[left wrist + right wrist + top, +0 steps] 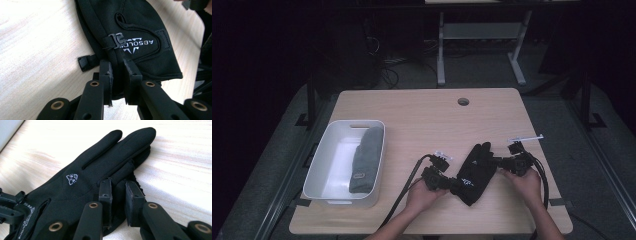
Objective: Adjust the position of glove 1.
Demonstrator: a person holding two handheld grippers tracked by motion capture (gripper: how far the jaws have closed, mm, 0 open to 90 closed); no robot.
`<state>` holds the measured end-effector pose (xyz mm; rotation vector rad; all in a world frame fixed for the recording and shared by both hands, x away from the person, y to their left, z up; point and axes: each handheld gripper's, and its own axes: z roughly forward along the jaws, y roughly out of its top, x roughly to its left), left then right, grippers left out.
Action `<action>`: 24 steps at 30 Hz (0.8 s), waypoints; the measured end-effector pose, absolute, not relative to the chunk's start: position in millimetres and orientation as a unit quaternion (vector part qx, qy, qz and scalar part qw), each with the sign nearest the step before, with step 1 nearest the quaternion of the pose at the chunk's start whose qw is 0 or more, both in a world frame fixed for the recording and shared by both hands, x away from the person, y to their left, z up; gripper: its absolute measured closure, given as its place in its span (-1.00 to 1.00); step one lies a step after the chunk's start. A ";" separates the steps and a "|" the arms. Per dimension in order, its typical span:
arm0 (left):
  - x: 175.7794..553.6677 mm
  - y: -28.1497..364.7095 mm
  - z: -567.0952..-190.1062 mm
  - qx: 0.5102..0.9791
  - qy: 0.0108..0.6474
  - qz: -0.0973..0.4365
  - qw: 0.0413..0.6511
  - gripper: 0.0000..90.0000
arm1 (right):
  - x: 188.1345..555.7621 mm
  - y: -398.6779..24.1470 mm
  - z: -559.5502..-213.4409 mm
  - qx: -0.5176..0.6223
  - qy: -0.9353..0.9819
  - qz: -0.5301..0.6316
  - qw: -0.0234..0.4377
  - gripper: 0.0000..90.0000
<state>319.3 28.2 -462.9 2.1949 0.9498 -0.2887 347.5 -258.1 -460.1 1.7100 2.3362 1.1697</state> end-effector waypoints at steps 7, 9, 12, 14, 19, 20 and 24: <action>319.0 32.9 -461.6 0.844 0.371 -0.120 0.367 0.79 | 345.5 -259.6 -454.2 0.546 0.746 0.382 0.004 0.73; 318.9 35.1 -460.0 0.844 0.371 -0.118 0.369 0.79 | 345.1 -259.5 -452.6 0.545 0.746 0.382 0.004 0.73; 317.4 36.9 -457.0 0.843 0.370 -0.116 0.373 0.80 | 344.0 -257.5 -445.4 0.536 0.751 0.386 0.007 0.73; 316.2 38.6 -453.8 0.844 0.367 -0.114 0.374 0.80 | 343.8 -256.4 -443.3 0.535 0.751 0.386 0.007 0.73; 314.9 44.4 -446.2 0.843 0.365 -0.109 0.379 0.79 | 344.6 -252.0 -435.0 0.527 0.756 0.388 0.011 0.73; 315.2 45.8 -445.6 0.844 0.363 -0.108 0.379 0.79 | 344.7 -250.8 -434.4 0.526 0.758 0.386 0.011 0.73; 314.7 50.0 -443.1 0.842 0.364 -0.106 0.383 0.79 | 345.4 -247.6 -431.0 0.524 0.759 0.387 0.009 0.73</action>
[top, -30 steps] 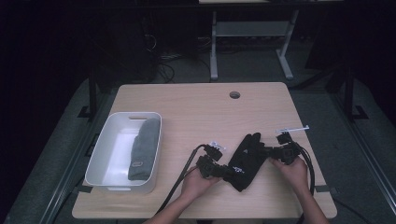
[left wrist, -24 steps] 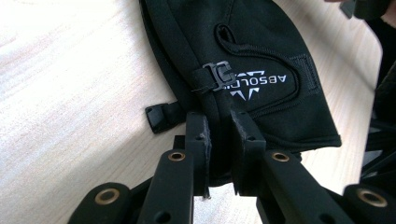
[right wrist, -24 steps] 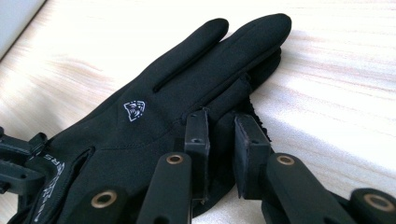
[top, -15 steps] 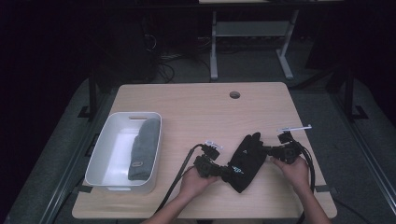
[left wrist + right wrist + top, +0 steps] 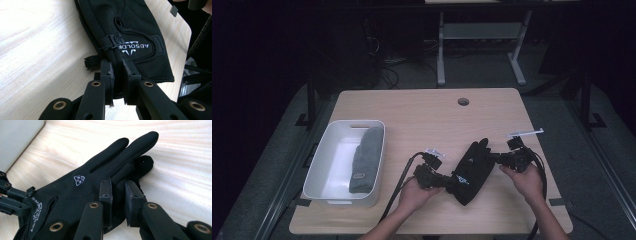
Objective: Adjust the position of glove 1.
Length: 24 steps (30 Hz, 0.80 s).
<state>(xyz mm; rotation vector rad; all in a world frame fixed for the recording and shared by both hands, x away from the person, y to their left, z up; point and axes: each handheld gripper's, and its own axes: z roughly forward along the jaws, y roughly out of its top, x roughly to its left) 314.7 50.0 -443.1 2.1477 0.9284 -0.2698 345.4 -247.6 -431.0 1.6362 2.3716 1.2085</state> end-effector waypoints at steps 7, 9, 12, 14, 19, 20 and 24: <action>313.1 58.6 -433.1 0.842 0.360 -0.098 0.390 0.79 | 348.5 -238.9 -418.1 0.515 0.763 0.391 0.009 0.73; 312.9 60.9 -430.8 0.842 0.360 -0.096 0.391 0.79 | 349.3 -237.0 -416.1 0.513 0.763 0.393 0.009 0.73; 312.6 64.8 -427.4 0.842 0.359 -0.093 0.393 0.79 | 350.1 -233.8 -412.7 0.510 0.764 0.395 0.010 0.73; 312.2 66.6 -424.9 0.841 0.359 -0.093 0.394 0.79 | 351.1 -231.0 -409.0 0.506 0.765 0.399 0.010 0.73; 311.9 74.1 -413.9 0.839 0.357 -0.085 0.401 0.79 | 353.5 -226.2 -400.9 0.500 0.766 0.403 0.011 0.73; 311.9 74.1 -413.9 0.839 0.357 -0.085 0.401 0.79 | 353.5 -226.2 -400.9 0.500 0.766 0.403 0.011 0.73; 311.2 80.3 -405.1 0.837 0.355 -0.083 0.408 0.79 | 355.8 -219.7 -391.3 0.496 0.766 0.408 0.011 0.73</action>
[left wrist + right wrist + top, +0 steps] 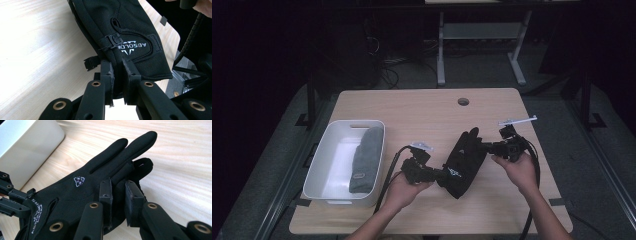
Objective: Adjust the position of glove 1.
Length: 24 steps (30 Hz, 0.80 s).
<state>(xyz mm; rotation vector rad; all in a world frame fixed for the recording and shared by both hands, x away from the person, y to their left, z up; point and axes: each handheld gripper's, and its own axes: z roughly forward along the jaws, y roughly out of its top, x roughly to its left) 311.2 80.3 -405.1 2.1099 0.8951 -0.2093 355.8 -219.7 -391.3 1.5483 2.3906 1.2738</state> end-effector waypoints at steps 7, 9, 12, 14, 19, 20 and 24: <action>310.2 89.1 -396.6 0.835 0.356 -0.079 0.413 0.79 | 359.2 -211.2 -380.8 0.485 0.771 0.414 0.016 0.73; 310.1 92.2 -393.7 0.835 0.356 -0.076 0.413 0.79 | 360.8 -207.0 -376.6 0.483 0.771 0.415 0.015 0.73; 310.3 97.5 -388.7 0.833 0.357 -0.072 0.416 0.79 | 363.2 -202.4 -372.0 0.476 0.775 0.415 0.017 0.73; 310.6 101.3 -385.6 0.832 0.359 -0.069 0.418 0.79 | 365.0 -197.6 -368.6 0.475 0.775 0.416 0.016 0.73; 310.8 111.9 -379.9 0.827 0.365 -0.064 0.423 0.79 | 369.6 -187.2 -362.4 0.467 0.779 0.419 0.017 0.73; 310.8 114.4 -378.9 0.826 0.366 -0.063 0.423 0.79 | 371.3 -182.6 -360.3 0.465 0.780 0.418 0.014 0.73; 310.0 122.6 -375.4 0.824 0.370 -0.057 0.426 0.79 | 373.9 -175.1 -357.0 0.463 0.782 0.418 0.011 0.73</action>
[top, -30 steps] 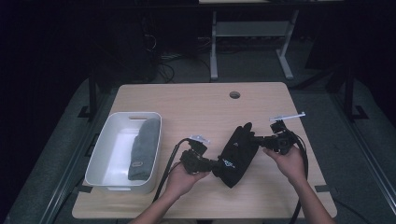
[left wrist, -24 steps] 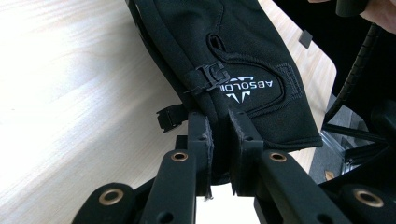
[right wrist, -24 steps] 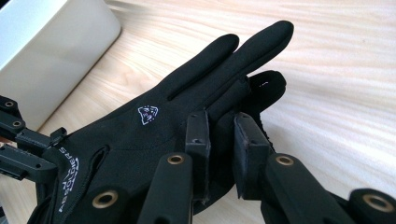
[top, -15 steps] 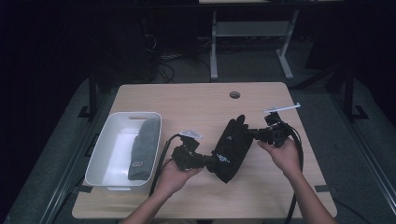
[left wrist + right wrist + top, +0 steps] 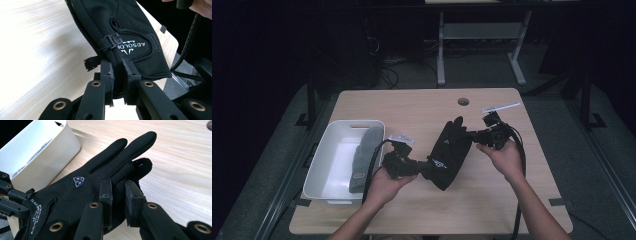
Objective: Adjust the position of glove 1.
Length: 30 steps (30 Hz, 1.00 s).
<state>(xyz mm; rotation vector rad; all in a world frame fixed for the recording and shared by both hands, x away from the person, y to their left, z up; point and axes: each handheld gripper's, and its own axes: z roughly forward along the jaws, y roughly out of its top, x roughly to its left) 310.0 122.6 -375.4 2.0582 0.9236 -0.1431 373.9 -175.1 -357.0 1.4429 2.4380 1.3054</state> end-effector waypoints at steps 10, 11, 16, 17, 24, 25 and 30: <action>309.0 143.9 -364.4 0.819 0.374 -0.045 0.433 0.79 | 382.5 -151.1 -344.7 0.447 0.789 0.421 0.009 0.73; 308.3 148.7 -361.8 0.817 0.376 -0.041 0.435 0.79 | 383.5 -148.8 -344.0 0.444 0.790 0.422 0.010 0.73; 306.2 159.1 -355.4 0.816 0.379 -0.031 0.436 0.79 | 387.4 -136.3 -339.3 0.438 0.793 0.424 0.006 0.73; 306.2 159.1 -355.4 0.816 0.379 -0.031 0.436 0.79 | 387.4 -136.3 -339.3 0.438 0.793 0.424 0.006 0.73; 304.3 172.2 -348.8 0.813 0.382 -0.022 0.440 0.79 | 392.3 -122.1 -333.2 0.427 0.796 0.429 0.003 0.73; 304.0 174.7 -348.3 0.813 0.381 -0.021 0.439 0.79 | 394.1 -117.6 -331.6 0.423 0.798 0.429 0.002 0.73; 303.7 184.4 -346.1 0.812 0.385 -0.015 0.439 0.79 | 396.4 -109.8 -328.8 0.418 0.799 0.433 0.000 0.73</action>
